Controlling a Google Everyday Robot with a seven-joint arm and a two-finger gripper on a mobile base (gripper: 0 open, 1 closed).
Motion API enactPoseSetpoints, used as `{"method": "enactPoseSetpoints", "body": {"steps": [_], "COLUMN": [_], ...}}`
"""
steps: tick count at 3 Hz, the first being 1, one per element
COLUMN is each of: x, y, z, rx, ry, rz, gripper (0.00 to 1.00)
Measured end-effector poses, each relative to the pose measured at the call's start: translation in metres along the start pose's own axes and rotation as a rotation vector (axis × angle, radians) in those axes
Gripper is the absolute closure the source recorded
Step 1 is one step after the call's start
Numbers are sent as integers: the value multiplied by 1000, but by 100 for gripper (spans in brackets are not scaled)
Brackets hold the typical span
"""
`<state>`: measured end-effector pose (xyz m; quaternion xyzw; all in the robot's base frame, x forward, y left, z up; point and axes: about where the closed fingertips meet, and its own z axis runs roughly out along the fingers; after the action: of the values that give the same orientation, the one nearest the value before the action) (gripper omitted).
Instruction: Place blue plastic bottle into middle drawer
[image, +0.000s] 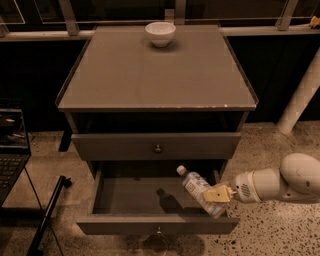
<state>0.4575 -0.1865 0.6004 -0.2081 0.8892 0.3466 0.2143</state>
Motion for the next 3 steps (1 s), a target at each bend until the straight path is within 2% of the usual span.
{"method": "enactPoseSetpoints", "body": {"steps": [1, 2, 3], "x": [-17, -32, -41], "y": [-22, -47, -67], "z": [21, 46, 72], "rx": [-5, -24, -44], "ry": [-57, -71, -43], "rz": [14, 38, 65], "gripper": [100, 100, 100]}}
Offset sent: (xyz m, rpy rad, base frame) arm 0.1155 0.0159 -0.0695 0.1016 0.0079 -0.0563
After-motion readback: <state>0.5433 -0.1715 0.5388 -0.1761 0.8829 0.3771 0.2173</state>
